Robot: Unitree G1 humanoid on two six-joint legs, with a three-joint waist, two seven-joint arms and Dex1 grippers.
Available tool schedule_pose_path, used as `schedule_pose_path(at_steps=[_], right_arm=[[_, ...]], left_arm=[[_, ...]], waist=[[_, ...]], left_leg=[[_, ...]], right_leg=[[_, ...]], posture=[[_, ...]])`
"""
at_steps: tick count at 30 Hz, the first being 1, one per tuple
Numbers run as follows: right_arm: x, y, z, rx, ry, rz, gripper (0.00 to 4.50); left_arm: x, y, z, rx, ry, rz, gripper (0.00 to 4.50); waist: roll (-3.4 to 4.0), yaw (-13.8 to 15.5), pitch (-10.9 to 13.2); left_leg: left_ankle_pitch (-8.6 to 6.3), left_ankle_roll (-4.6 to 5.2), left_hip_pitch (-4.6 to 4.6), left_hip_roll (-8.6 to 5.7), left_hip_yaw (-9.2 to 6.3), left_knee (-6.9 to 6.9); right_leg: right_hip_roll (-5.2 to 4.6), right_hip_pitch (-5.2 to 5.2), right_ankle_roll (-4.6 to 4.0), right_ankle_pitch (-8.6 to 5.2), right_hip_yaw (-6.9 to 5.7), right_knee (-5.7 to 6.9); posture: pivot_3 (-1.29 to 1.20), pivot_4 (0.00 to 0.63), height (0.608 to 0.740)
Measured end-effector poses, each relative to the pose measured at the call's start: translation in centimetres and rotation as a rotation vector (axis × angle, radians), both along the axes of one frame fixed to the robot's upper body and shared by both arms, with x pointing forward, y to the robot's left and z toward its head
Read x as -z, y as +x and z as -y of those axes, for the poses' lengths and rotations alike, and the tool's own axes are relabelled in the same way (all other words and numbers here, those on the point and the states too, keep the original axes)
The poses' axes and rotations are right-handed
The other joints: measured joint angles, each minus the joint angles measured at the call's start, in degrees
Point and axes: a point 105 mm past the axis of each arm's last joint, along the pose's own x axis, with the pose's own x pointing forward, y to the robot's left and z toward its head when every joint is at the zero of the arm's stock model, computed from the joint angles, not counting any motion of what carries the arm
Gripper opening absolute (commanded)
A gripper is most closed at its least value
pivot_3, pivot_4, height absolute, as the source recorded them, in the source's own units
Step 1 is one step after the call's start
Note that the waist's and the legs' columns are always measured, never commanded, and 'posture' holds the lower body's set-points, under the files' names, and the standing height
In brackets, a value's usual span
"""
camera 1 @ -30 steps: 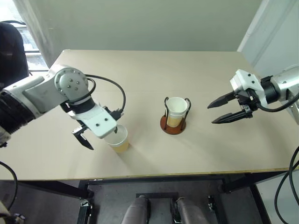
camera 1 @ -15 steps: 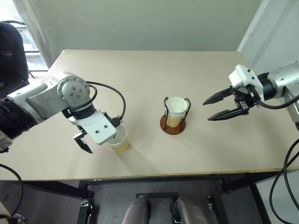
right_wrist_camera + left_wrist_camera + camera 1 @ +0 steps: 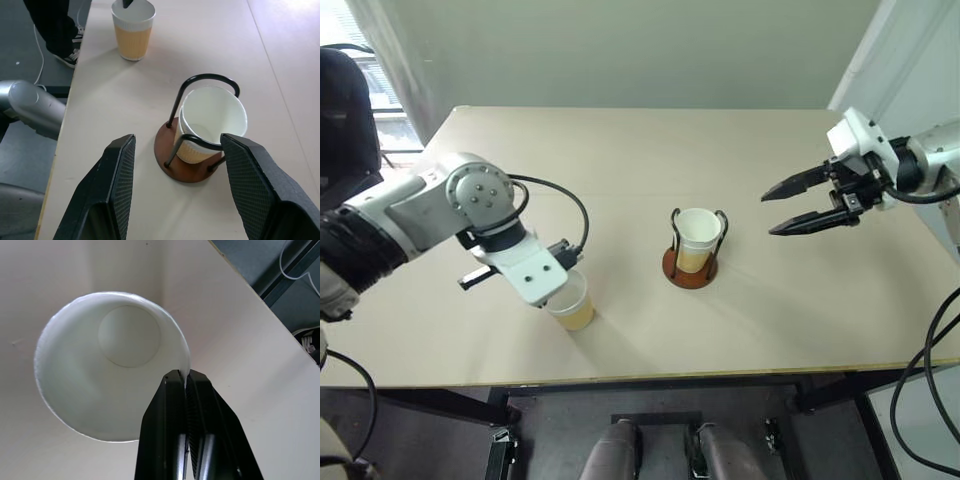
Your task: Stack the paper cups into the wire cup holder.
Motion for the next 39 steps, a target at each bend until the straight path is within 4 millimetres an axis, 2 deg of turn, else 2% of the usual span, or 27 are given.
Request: schedule_pose_path(at_steps=[13, 18, 22, 26, 31, 39], right_arm=[[0.2, 1.2, 1.2, 0.037, -0.007, 0.015, 2.70], [0.3, 1.6, 1.9, 0.063, -0.031, 0.026, 2.70], [-0.2, 2.3, 3.0, 0.113, -0.043, 0.054, 2.70], [0.2, 2.7, 4.1, 0.153, -0.067, 0.052, 2.70], [0.9, 3.1, 5.5, 0.203, -0.098, 0.040, 2.70], [1.0, 3.4, 7.4, 0.266, -0.146, 0.042, 2.70]], left_arm=[[-2.8, 1.6, 2.0, -0.017, -0.080, 0.059, 0.02], [-4.1, 3.4, 3.7, -0.015, -0.108, 0.100, 0.02], [-6.6, 5.5, 5.4, -0.011, -0.126, 0.193, 0.02], [-9.5, 7.0, 7.2, -0.021, -0.173, 0.288, 0.02], [-13.1, 7.6, 10.3, -0.020, -0.267, 0.370, 0.02], [-15.2, 7.5, 13.3, -0.006, -0.354, 0.393, 0.02]], waist=[[0.00, 0.03, 0.00], [0.00, 0.38, 0.00], [-0.01, 0.52, 0.01], [-0.01, 0.65, 0.01], [-0.02, 0.83, 0.02], [0.04, 0.88, 0.06]], left_leg=[[-0.03, -0.04, -0.01, 0.01, -0.01, -0.24], [-0.04, -0.03, -0.05, 0.00, -0.01, -0.31], [-0.09, 0.00, -0.06, 0.00, -0.01, -0.35], [-0.17, 0.02, -0.06, 0.01, 0.00, -0.41], [-0.30, 0.08, -0.10, 0.00, 0.04, -0.49], [-0.38, 0.12, -0.05, 0.05, 0.15, -0.52]], right_leg=[[0.00, -0.06, 0.11, 0.11, -0.02, -0.07], [-0.03, -0.08, 0.33, 0.24, -0.04, -0.12], [-0.03, -0.09, 0.44, 0.31, -0.04, -0.19], [-0.03, -0.08, 0.48, 0.33, -0.04, -0.23], [-0.03, -0.09, 0.59, 0.29, -0.04, -0.30], [0.00, -0.09, 0.64, 0.25, -0.01, -0.29]], posture=[[0.00, 0.150, 0.740], [0.00, 0.150, 0.740], [0.00, 0.150, 0.740], [0.00, 0.150, 0.740], [0.00, 0.150, 0.740], [0.00, 0.150, 0.740]])
